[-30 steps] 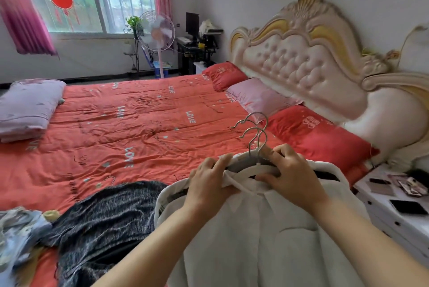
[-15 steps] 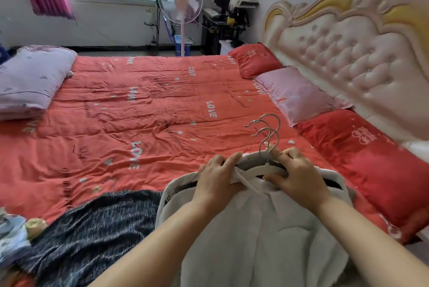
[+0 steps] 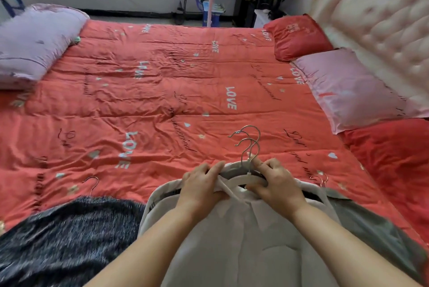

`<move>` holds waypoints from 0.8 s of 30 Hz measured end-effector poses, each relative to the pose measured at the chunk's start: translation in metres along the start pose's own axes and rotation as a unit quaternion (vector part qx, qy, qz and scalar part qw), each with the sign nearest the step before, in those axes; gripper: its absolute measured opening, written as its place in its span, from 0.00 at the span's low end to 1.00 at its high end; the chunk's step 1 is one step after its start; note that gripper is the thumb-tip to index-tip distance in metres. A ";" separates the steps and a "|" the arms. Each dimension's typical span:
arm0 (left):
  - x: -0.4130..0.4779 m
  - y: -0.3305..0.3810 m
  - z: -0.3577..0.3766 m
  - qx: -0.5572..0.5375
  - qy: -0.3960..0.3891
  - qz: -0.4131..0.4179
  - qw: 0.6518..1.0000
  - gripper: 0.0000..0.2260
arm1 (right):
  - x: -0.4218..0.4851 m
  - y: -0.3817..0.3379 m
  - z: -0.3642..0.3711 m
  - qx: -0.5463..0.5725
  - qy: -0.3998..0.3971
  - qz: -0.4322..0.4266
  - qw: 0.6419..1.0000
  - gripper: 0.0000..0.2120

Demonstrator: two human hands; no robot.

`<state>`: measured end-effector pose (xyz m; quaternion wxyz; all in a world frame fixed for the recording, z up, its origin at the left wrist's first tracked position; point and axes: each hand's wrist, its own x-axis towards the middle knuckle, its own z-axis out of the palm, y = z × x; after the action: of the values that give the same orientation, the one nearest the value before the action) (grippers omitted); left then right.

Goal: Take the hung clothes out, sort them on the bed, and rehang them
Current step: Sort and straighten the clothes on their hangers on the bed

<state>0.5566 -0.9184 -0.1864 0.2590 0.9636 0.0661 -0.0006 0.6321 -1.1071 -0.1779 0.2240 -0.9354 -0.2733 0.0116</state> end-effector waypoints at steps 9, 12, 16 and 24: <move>0.083 -0.082 0.143 0.109 -0.109 -0.144 0.978 0.38 | 0.075 0.090 0.163 -0.101 -0.135 0.074 0.983 0.36; 0.076 -0.102 0.190 0.138 -0.193 -0.168 0.957 0.40 | 0.058 0.110 0.210 -0.126 -0.223 0.108 0.961 0.35; 0.067 -0.118 0.233 0.148 -0.221 -0.179 0.947 0.43 | 0.036 0.126 0.245 -0.122 -0.242 0.112 0.956 0.40; 0.073 -0.124 0.239 0.141 -0.258 -0.189 0.937 0.42 | 0.039 0.134 0.258 -0.133 -0.295 0.120 0.939 0.31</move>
<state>0.6212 -0.9225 -0.4575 0.1241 0.9267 0.1767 -0.3076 0.6960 -1.0807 -0.4624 0.0040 -0.9370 -0.2122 0.2776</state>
